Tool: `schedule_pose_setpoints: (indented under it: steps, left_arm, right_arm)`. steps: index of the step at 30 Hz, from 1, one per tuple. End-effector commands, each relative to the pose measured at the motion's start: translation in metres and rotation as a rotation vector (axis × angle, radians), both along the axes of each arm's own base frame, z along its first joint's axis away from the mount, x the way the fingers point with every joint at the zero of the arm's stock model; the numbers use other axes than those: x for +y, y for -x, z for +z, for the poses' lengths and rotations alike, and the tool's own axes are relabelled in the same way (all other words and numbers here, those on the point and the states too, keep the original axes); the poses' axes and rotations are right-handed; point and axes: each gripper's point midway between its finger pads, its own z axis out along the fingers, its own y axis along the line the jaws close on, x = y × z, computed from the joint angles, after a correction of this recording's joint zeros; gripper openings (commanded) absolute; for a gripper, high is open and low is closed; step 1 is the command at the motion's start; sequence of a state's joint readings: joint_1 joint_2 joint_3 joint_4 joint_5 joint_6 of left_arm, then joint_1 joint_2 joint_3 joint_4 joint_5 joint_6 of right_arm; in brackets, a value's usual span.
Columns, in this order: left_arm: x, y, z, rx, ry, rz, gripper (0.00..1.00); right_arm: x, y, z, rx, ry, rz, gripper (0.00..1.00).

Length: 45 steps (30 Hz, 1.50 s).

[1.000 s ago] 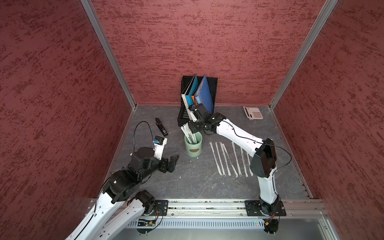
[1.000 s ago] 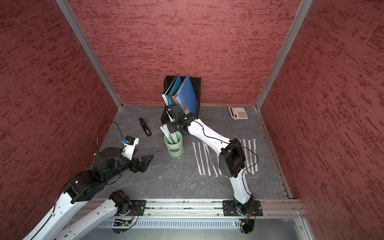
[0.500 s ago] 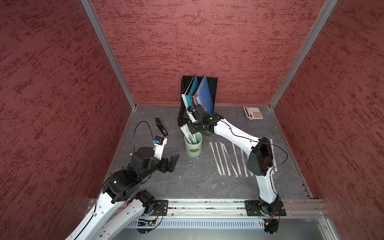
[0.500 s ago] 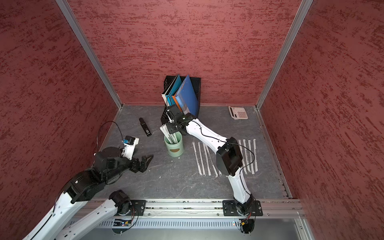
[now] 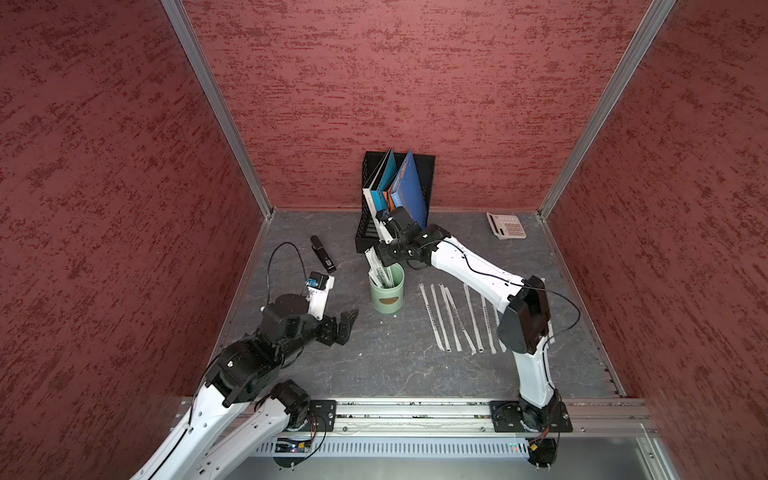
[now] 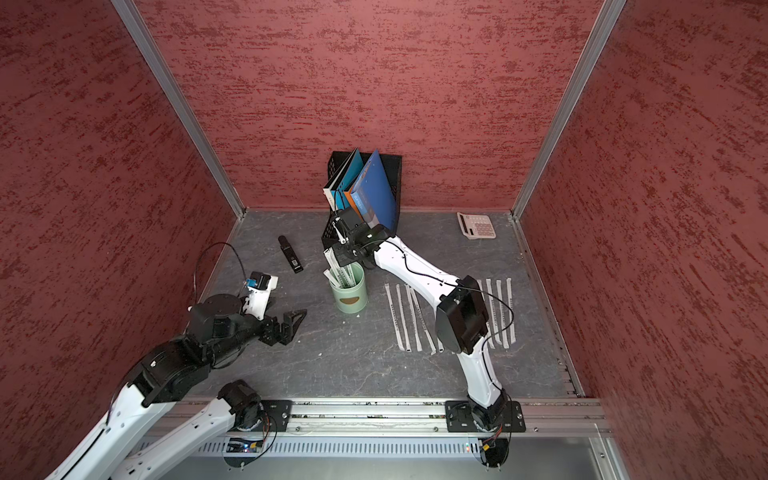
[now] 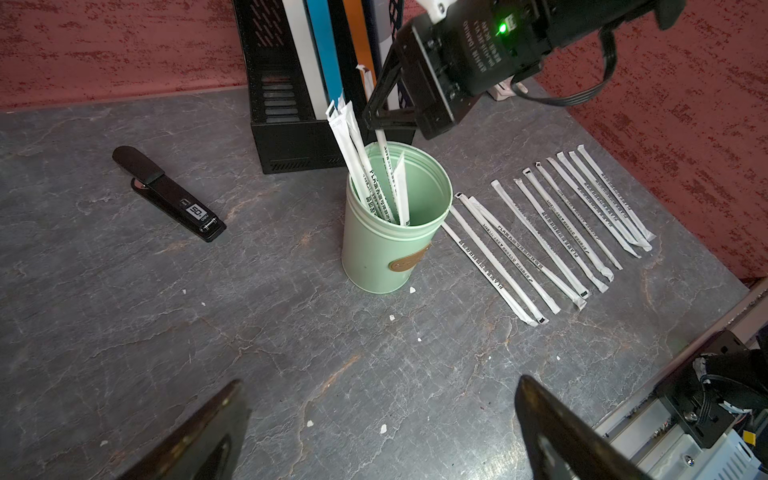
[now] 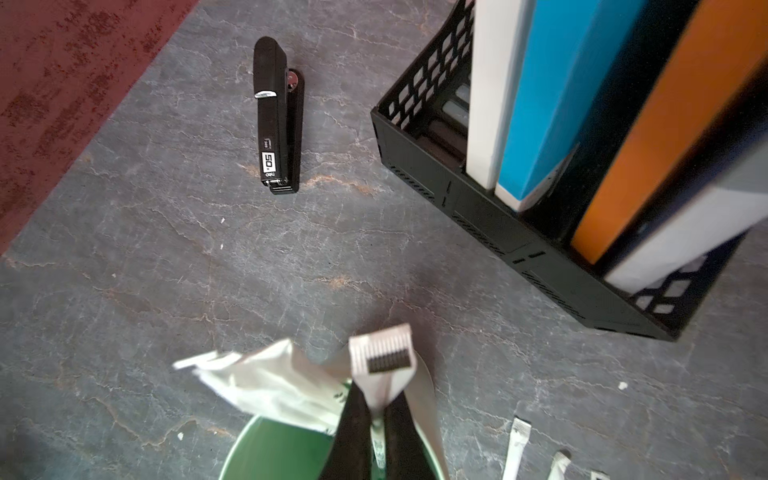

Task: Take the straws out of the storage container
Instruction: Pick up the straw from the container, then place the straw at the center of the board.

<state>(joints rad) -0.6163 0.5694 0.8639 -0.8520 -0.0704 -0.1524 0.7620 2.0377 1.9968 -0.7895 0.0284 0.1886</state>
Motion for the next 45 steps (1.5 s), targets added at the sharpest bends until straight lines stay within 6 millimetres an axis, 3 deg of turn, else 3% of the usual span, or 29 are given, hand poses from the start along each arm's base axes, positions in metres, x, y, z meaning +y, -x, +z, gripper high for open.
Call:
schedule_pose_setpoints:
  steps: [1,11,16,20,24,33,39,45]
  left_arm:
    - [0.001,-0.002,0.005,-0.018,0.017,0.013,0.99]
    - [0.001,-0.001,0.007,-0.024,0.023,0.008,0.99]
    - [0.001,-0.001,0.007,-0.022,0.023,0.006,0.99]
    - [0.000,-0.001,0.007,-0.019,0.023,0.004,0.99]
    - [-0.001,0.000,0.006,-0.013,0.022,0.000,0.99]
    - [-0.004,0.003,0.009,-0.020,0.041,-0.026,0.99]
    - [-0.006,0.005,0.010,-0.023,0.048,-0.039,1.00]
    - [-0.006,0.006,0.010,-0.025,0.051,-0.045,1.00]
  right_arm:
    - [-0.013,0.009,0.073,-0.114,-0.074,-0.003,0.05]
    - [-0.057,0.038,0.169,-0.272,-0.144,-0.045,0.05]
    - [-0.089,0.055,0.216,-0.375,-0.150,-0.083,0.06]
    - [-0.123,0.055,0.224,-0.422,-0.027,-0.161,0.06]
    - [-0.163,0.039,0.198,-0.366,0.122,-0.256,0.05]
    - [-0.267,-0.005,0.091,-0.122,0.372,-0.467,0.02]
    - [-0.331,-0.013,0.043,-0.006,0.456,-0.593,0.01]
    - [-0.383,-0.013,0.007,0.061,0.554,-0.674,0.00]
